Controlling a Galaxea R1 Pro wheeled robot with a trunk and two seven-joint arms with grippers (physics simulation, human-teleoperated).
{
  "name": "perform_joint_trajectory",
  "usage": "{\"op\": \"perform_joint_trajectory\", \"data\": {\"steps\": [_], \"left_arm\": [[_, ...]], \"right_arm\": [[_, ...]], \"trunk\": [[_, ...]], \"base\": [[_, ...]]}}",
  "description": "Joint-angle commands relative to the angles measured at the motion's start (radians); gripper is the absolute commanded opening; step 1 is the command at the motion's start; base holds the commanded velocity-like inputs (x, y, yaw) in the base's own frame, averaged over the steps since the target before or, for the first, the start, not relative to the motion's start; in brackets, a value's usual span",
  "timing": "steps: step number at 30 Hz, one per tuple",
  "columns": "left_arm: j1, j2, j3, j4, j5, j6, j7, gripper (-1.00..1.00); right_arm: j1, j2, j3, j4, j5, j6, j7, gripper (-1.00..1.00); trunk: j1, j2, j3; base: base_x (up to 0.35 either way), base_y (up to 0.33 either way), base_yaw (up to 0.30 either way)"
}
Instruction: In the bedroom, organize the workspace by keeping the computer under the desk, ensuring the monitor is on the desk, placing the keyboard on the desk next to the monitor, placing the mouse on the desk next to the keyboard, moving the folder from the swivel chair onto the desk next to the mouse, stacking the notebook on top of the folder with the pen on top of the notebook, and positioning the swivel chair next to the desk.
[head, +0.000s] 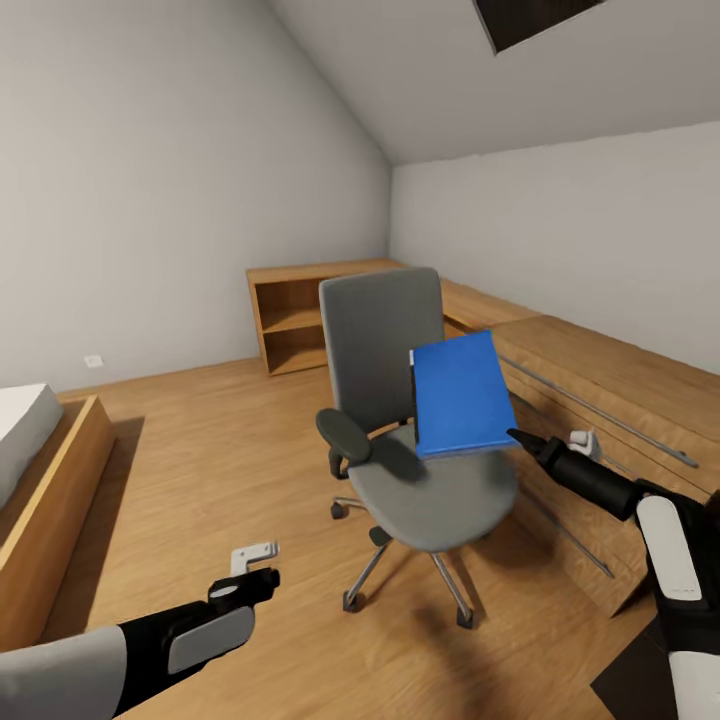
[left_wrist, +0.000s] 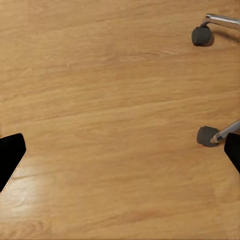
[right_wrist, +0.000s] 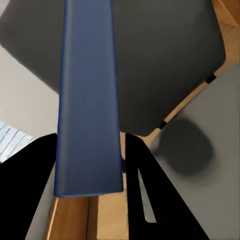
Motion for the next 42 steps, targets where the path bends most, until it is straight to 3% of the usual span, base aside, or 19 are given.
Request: {"op": "perform_joint_trajectory", "data": {"steps": [1, 4, 7, 10, 14, 16, 18, 22, 26, 32, 42], "left_arm": [[-0.002, 0.001, -0.031, 0.000, 0.011, -0.024, 0.002, 1.00], [-0.002, -0.002, -0.082, 0.016, 0.025, -0.040, -0.002, 1.00], [-0.001, -0.009, -0.109, 0.025, 0.052, -0.045, -0.004, 1.00], [0.018, -0.015, -0.142, 0.048, 0.091, -0.051, -0.005, 1.00], [0.040, -0.031, -0.158, 0.098, 0.119, -0.062, -0.009, 1.00], [0.052, -0.057, -0.162, 0.152, 0.131, -0.065, -0.024, 1.00], [0.061, -0.107, -0.165, 0.256, 0.139, -0.067, -0.073, 1.00], [0.089, -0.172, -0.166, 0.433, 0.143, -0.067, -0.191, 1.00], [0.107, -0.196, -0.165, 0.545, 0.150, -0.068, -0.282, 1.00], [0.113, -0.203, -0.165, 0.574, 0.190, -0.069, -0.307, 1.00], [0.115, -0.217, -0.165, 0.578, 0.202, -0.059, -0.315, 1.00]], "right_arm": [[-0.001, 0.004, -0.003, -0.018, 0.006, 0.002, 0.005, -1.00], [-0.001, 0.008, -0.002, -0.043, 0.005, -0.031, -0.008, -1.00], [-0.001, 0.018, 0.000, -0.065, 0.001, -0.090, -0.041, -1.00], [-0.001, 0.063, 0.000, -0.104, -0.002, -0.194, -0.070, -1.00], [-0.001, 0.116, -0.007, -0.162, -0.002, -0.259, -0.105, -1.00], [0.004, 0.138, -0.010, -0.189, -0.003, -0.273, -0.120, -1.00], [0.020, 0.152, -0.011, -0.193, -0.004, -0.284, -0.128, -1.00], [0.036, 0.156, -0.013, -0.204, -0.004, -0.287, -0.117, -1.00], [0.057, 0.158, -0.013, -0.207, -0.001, -0.288, -0.070, -1.00], [0.077, 0.158, -0.015, -0.209, -0.001, -0.288, -0.053, -1.00], [0.097, 0.162, -0.020, -0.206, -0.005, -0.289, -0.039, -1.00]], "trunk": [[-0.004, 0.007, 0.002], [-0.016, 0.028, 0.012], [-0.027, 0.049, 0.021], [-0.039, 0.070, 0.030], [-0.054, 0.098, 0.043], [-0.062, 0.112, 0.049], [-0.069, 0.126, 0.055], [-0.085, 0.154, 0.068], [-0.100, 0.182, 0.081], [-0.123, 0.224, 0.099], [-0.161, 0.294, 0.131]], "base": [[0.000, 0.000, 0.000], [0.000, 0.000, 0.000], [0.000, 0.000, 0.000], [0.000, 0.000, 0.000], [0.000, 0.000, 0.000], [0.000, 0.000, 0.000], [0.000, 0.000, 0.000], [0.000, 0.000, 0.000], [0.000, 0.000, 0.000], [0.000, 0.000, 0.000], [0.000, 0.000, 0.000]]}}
